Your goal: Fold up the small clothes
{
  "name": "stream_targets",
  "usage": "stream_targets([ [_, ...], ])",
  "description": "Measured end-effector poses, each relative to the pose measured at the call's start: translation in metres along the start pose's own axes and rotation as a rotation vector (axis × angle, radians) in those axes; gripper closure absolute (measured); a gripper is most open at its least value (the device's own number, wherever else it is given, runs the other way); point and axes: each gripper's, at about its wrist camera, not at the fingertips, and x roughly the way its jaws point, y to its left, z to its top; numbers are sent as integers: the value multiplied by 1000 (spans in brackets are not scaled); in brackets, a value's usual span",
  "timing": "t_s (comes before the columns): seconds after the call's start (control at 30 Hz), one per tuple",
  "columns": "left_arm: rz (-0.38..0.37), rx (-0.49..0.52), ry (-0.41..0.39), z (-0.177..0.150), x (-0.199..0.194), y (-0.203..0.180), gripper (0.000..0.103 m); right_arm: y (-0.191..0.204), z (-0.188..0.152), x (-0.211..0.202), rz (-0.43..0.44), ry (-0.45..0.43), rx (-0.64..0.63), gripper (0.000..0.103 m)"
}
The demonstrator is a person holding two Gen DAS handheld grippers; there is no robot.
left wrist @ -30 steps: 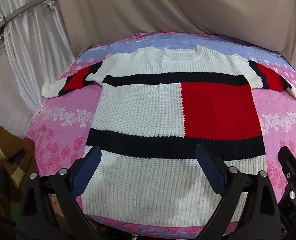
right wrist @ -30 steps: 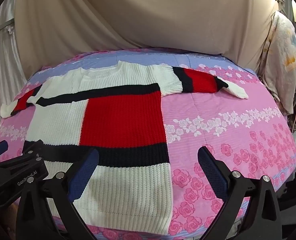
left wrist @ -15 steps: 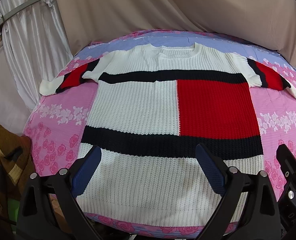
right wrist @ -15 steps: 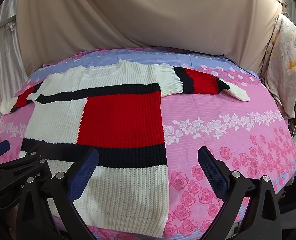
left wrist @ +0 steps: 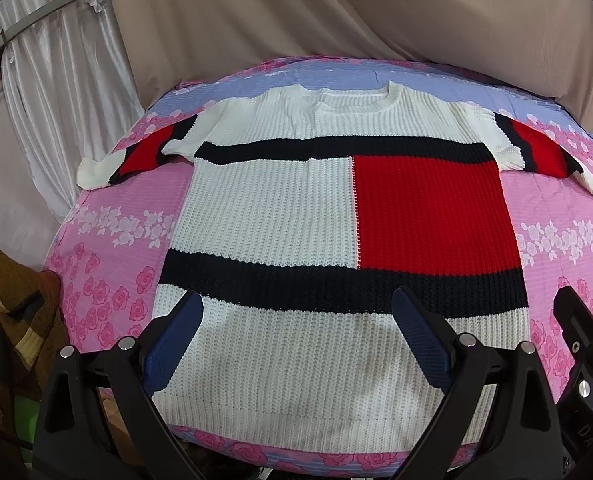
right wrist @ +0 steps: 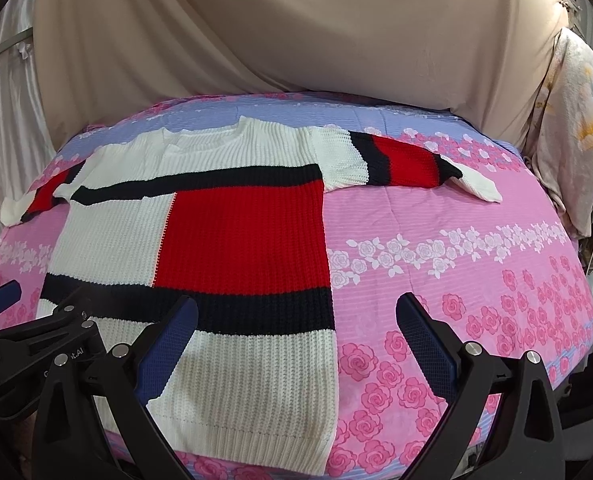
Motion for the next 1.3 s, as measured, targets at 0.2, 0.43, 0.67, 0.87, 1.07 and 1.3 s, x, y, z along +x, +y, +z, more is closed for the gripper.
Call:
stream_targets([
  [0.2,-3,3,2,-1,1,-1,10,-4,0,1,1,3,0,5],
  [0.43,-2,8,9,1,4,-4,10,-5,-1,2,2,5,1,5],
  [0.67,-3,8,9,1,4,-5,10,-9,-2,3,0,5,5,5],
  [0.87,-6,8,11,4,6,-7,10,-14,1,6,-4,9,7,5],
  [1.07,-5,10,13,5,7,-10,10,-15,4,7,-7,10,6,5],
  [1.3,-2,11,21,7,10,-15,10,-16,3,7,-7,8,4,5],
])
